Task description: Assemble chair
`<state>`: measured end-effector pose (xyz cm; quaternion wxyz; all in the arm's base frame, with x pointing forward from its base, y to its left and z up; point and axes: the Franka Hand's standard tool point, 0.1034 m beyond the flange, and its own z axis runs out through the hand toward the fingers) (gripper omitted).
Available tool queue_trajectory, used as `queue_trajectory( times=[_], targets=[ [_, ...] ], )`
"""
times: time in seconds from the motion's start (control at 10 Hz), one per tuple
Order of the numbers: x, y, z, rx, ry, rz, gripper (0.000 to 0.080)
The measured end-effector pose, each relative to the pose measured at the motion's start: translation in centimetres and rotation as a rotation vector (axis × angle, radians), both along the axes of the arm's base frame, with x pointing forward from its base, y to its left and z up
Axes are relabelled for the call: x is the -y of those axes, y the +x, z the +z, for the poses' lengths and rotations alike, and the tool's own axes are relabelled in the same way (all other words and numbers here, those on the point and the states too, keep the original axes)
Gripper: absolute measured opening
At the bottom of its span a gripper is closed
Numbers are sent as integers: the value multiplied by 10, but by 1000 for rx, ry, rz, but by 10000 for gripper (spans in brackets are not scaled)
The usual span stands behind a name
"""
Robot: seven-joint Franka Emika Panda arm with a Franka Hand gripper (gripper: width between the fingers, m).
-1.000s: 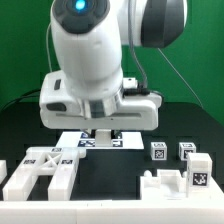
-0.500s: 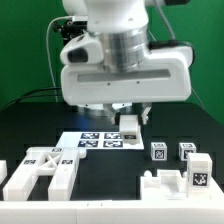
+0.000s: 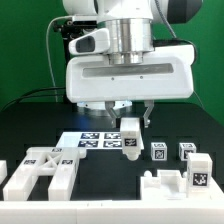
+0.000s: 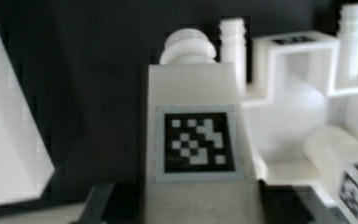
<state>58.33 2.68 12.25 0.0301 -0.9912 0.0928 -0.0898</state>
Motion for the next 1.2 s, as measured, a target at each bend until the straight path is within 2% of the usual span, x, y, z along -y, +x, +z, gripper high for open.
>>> queue_trajectory(
  times=[0.1, 0.2, 0.5, 0.6, 0.7, 0.8, 1.2],
  targets=[
    [-3, 15, 16, 90, -13, 13, 287],
    [-2, 20, 22, 148, -27, 19, 287],
    [2, 21, 22, 354, -88, 7, 287],
    [-2, 19, 15, 366, -96, 16, 287],
    [-15, 21, 8, 358, -97, 40, 287],
    [-21, 27, 8, 366, -99, 54, 287],
    [-19, 42, -4, 379, -118, 68, 287]
  ],
)
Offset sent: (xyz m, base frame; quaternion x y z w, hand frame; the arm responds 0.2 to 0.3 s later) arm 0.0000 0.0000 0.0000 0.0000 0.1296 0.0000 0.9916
